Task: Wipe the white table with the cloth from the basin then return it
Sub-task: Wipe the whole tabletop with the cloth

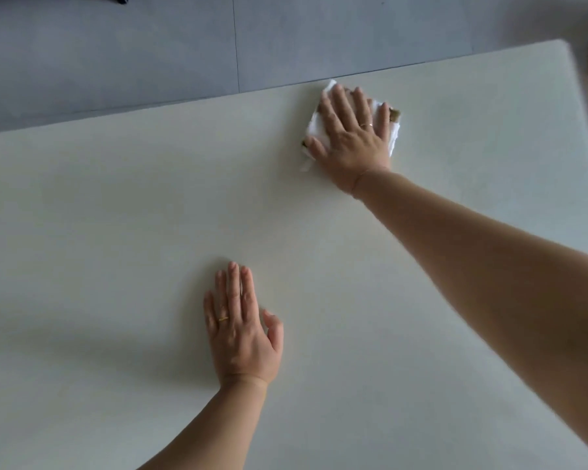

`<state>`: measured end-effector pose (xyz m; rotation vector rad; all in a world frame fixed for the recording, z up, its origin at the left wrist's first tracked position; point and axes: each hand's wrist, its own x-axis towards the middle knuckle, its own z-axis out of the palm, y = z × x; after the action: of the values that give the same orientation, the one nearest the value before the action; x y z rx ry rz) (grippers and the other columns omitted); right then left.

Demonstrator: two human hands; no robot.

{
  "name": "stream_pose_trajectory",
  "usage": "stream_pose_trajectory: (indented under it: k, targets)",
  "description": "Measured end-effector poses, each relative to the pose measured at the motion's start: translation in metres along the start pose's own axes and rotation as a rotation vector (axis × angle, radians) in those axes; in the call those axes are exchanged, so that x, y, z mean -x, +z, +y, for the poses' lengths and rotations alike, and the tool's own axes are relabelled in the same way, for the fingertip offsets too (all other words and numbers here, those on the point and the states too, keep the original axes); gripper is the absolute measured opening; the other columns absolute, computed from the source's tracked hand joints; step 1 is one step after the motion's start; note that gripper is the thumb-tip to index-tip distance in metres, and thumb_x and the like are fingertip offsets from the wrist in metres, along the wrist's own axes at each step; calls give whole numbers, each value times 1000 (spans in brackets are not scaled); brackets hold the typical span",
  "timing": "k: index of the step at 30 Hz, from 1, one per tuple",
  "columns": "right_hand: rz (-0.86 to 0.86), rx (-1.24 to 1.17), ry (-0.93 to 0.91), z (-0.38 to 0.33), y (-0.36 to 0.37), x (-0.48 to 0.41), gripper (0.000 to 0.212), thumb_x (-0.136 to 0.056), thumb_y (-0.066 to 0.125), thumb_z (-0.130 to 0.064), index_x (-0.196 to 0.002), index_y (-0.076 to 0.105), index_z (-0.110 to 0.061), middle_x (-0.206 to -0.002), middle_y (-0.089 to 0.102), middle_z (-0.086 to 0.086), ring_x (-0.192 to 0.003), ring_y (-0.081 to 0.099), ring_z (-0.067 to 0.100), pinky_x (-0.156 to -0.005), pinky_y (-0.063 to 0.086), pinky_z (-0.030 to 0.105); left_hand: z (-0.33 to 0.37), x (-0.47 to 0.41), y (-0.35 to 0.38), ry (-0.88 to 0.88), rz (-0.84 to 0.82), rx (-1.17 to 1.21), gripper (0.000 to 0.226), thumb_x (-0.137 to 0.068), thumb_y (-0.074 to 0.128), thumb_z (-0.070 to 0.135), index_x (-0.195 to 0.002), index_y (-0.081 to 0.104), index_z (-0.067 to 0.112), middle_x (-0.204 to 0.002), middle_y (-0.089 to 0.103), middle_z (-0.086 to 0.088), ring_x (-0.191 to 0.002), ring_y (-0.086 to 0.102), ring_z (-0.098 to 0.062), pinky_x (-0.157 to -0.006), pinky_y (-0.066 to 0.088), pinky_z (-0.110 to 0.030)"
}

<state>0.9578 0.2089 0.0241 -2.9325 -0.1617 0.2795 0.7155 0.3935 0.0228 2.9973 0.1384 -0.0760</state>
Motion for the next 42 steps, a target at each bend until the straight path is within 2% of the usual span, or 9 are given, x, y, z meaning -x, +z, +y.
stream_pose_trajectory:
  k: [3, 10, 14, 17, 22, 26, 32, 39, 42]
  targets:
    - [13, 43, -49, 55, -9, 7, 69, -91, 23, -61, -151, 5, -30, -160, 1, -8, -147, -3, 17, -117, -5, 47, 0, 1, 0, 6, 7, 4, 66, -81, 37, 24, -142, 37, -1, -152, 31, -16, -141, 25, -32, -113, 21, -51]
    - [103, -111, 525, 88, -11, 34, 72, -90, 21, -60, -151, 6, -26, -160, 0, -4, -147, -4, 24, -115, -4, 56, 3, 2, -5, -14, -23, -12, 68, -79, 39, 24, -142, 36, 0, -152, 31, -17, -141, 27, -35, -114, 20, -51]
    - [59, -82, 188, -4, 19, 88, 69, -94, 24, -57, -151, 4, -25, -160, -1, -3, -147, -6, 25, -113, -12, 50, 3, 2, -5, -8, -21, -22, 68, -78, 41, 24, -142, 37, -1, -152, 31, -18, -141, 27, -35, -114, 22, -52]
    - [-6, 23, -98, 14, 16, 111, 69, -92, 24, -59, -151, 6, -27, -160, 4, -6, -147, -1, 20, -117, -6, 47, 3, 3, -6, 1, -16, -15, 67, -80, 39, 24, -142, 37, -1, -151, 32, -18, -141, 27, -35, -114, 22, -52]
    - [80, -5, 264, 128, -2, 116, 67, -94, 28, -58, -151, 7, -30, -160, 3, -7, -147, -1, 19, -117, -3, 49, 3, 3, -4, -1, 0, -3, 66, -81, 35, 25, -141, 38, -1, -151, 33, -17, -140, 29, -36, -114, 22, -52]
    - [130, -114, 601, 90, 2, 114, 67, -94, 26, -55, -152, 8, -26, -160, 1, -3, -147, 0, 24, -115, -2, 55, 3, 2, -3, -5, -6, 4, 67, -81, 35, 26, -143, 36, 1, -152, 31, -16, -141, 27, -35, -114, 20, -51]
    - [14, 9, 4, 29, 21, 170, 68, -92, 21, -59, -151, 7, -29, -160, 3, -8, -147, -3, 18, -116, -9, 45, 1, 3, -2, 3, 45, 32, 67, -80, 34, 25, -141, 39, 0, -151, 33, -17, -140, 29, -35, -113, 22, -52]
    - [96, -84, 494, 112, 13, 197, 68, -94, 23, -57, -151, 2, -28, -160, -4, -5, -146, -8, 19, -116, -8, 50, 0, 3, 3, -1, 91, 38, 66, -80, 32, 27, -141, 40, 2, -151, 33, -16, -141, 28, -34, -114, 20, -49]
    - [75, -88, 389, 68, 26, 223, 69, -93, 24, -57, -151, 3, -25, -160, -4, -2, -146, -8, 24, -114, -14, 49, 1, 4, 4, 2, 89, 37, 67, -79, 31, 27, -142, 39, 3, -152, 32, -16, -141, 27, -34, -115, 18, -48]
